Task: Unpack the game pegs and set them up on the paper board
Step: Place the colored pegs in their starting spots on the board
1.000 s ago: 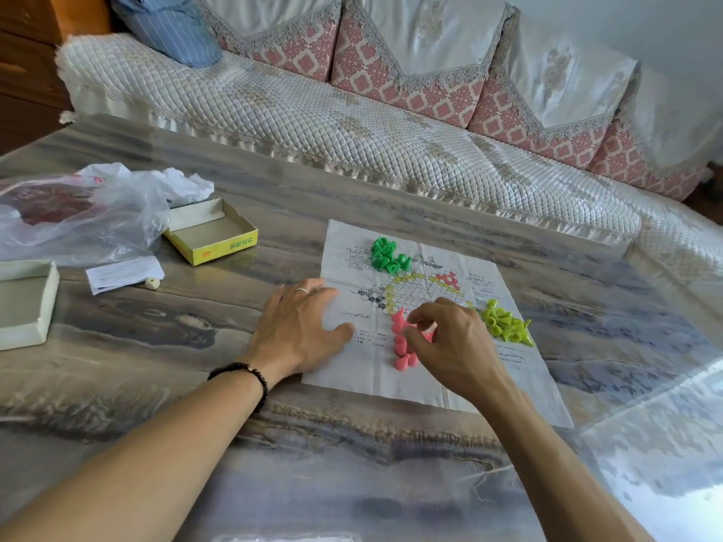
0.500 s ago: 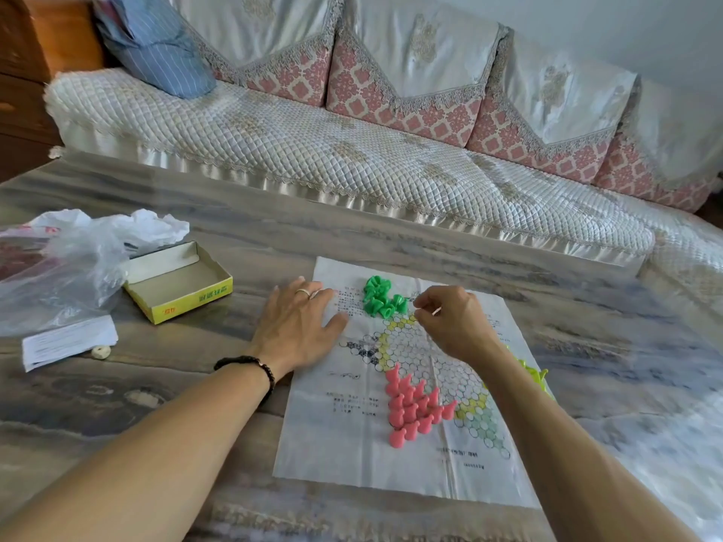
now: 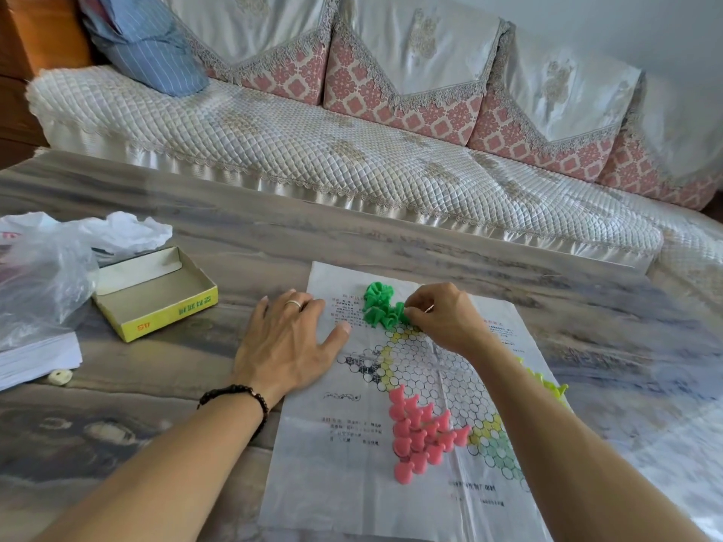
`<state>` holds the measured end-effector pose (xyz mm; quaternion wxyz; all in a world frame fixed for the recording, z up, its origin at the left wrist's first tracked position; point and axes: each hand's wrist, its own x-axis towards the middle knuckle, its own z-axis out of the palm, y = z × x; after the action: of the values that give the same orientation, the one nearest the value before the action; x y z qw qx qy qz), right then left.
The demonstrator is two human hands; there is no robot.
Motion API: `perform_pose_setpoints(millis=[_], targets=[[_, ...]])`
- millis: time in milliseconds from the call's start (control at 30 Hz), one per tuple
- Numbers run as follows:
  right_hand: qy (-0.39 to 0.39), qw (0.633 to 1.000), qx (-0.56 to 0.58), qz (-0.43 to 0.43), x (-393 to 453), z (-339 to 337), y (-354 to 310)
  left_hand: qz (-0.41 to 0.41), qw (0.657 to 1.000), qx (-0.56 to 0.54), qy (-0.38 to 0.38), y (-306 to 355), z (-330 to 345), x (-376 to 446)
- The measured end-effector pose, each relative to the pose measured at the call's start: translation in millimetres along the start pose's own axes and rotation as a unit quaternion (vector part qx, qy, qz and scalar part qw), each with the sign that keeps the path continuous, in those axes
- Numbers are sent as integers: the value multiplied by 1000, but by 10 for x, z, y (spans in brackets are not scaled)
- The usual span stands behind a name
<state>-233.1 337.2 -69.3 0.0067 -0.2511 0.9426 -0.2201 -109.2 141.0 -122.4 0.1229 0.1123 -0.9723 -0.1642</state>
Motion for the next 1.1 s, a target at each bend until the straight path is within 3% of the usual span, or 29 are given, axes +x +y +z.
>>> perform_pose_setpoints(millis=[367,733,933,1100], targets=[[6,1000,6,20,42,34,85,2,1000,11,-5,1,-5,6],[-29,999,1,-17,246,-164,-62,-1,1000,4,-15,-4,-8,-1],[-141,988,-44,39,450,-80,-133,1,1000,-5,-16,-8,-11,-19],[-70,994,60,61,469,-180,-182,-4,1000,-10,-20,5,-15,-14]])
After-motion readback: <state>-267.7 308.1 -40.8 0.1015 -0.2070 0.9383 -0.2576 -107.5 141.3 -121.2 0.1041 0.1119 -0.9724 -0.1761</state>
